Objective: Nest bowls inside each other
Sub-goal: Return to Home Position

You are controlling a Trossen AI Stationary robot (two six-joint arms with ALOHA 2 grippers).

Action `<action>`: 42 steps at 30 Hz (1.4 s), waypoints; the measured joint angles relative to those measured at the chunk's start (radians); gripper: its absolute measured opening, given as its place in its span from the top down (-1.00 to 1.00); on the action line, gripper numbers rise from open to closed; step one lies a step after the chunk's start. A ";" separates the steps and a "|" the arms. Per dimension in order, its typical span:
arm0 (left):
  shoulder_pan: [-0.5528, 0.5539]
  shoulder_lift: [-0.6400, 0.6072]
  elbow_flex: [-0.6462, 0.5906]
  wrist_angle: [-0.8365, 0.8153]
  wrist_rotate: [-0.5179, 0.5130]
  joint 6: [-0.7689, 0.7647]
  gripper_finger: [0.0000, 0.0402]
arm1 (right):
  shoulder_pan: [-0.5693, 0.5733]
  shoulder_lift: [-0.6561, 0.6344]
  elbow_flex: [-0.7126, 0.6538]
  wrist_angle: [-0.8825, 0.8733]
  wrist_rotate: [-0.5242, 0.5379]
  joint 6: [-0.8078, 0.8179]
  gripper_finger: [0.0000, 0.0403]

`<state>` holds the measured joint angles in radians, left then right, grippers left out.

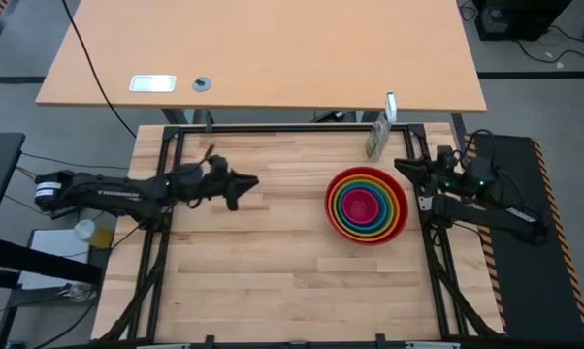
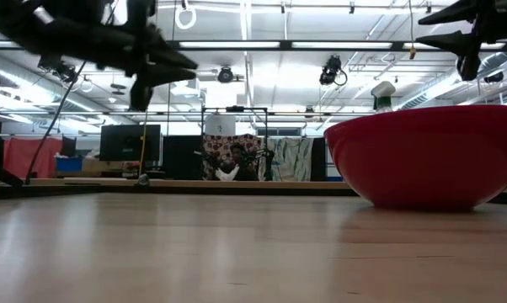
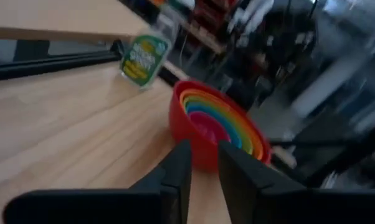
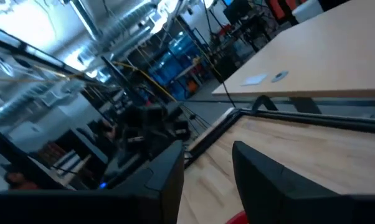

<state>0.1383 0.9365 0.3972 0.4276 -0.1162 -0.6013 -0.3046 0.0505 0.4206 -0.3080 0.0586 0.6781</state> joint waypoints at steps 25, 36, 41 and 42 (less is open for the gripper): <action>0.049 -0.522 -0.388 0.052 -0.068 -0.165 0.99 | 0.000 -0.046 0.031 0.061 -0.162 0.043 0.37; 0.060 -0.838 -0.388 -0.387 -0.059 -0.118 0.95 | 0.000 -0.046 0.157 0.054 -0.163 -0.141 0.37; 0.060 -0.839 -0.388 -0.388 -0.057 0.087 0.91 | 0.000 -0.044 0.136 -0.017 -0.172 -0.272 0.36; 0.060 -0.839 -0.388 -0.388 -0.057 0.104 0.91 | 0.000 -0.044 0.133 -0.043 -0.169 -0.349 0.36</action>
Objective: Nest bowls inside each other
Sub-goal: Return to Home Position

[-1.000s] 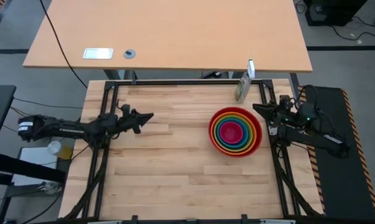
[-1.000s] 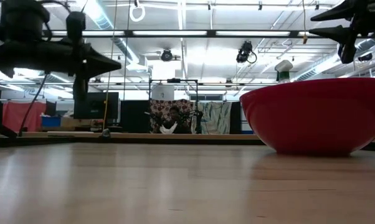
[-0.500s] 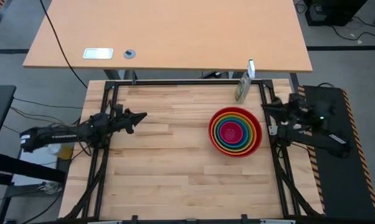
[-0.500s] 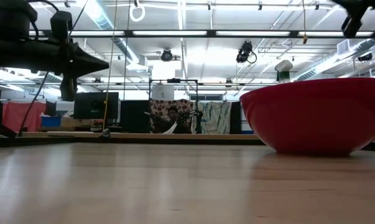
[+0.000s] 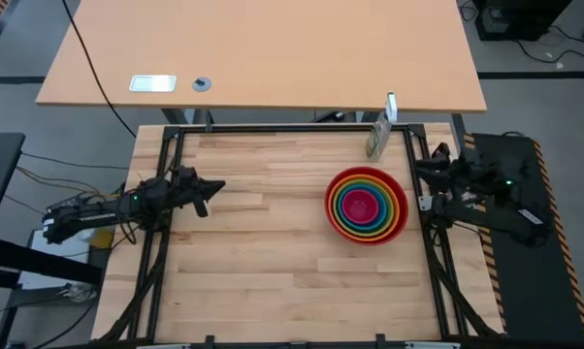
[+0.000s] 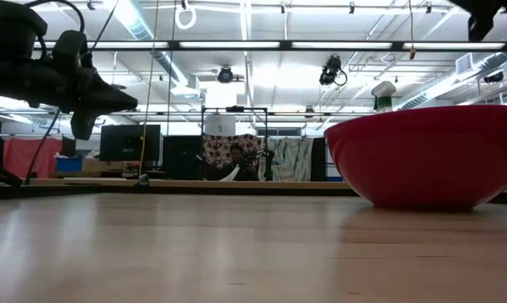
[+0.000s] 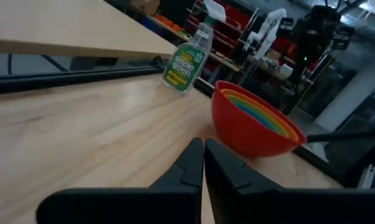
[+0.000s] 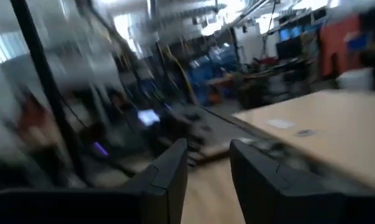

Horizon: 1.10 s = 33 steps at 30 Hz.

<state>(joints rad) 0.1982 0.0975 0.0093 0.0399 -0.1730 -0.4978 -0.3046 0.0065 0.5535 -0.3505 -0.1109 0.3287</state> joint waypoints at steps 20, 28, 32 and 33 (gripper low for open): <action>0.000 0.000 0.000 0.000 -0.001 0.012 0.90 | 0.000 0.000 -0.002 -0.107 0.038 -0.400 0.36; 0.000 0.000 0.000 0.000 -0.002 0.012 0.90 | 0.000 0.000 -0.002 -0.107 0.038 -0.400 0.36; 0.000 0.000 0.000 0.000 -0.002 0.012 0.90 | 0.000 0.000 -0.002 -0.107 0.038 -0.400 0.36; 0.000 0.000 0.000 0.000 -0.002 0.012 0.90 | 0.000 0.000 -0.002 -0.107 0.038 -0.400 0.36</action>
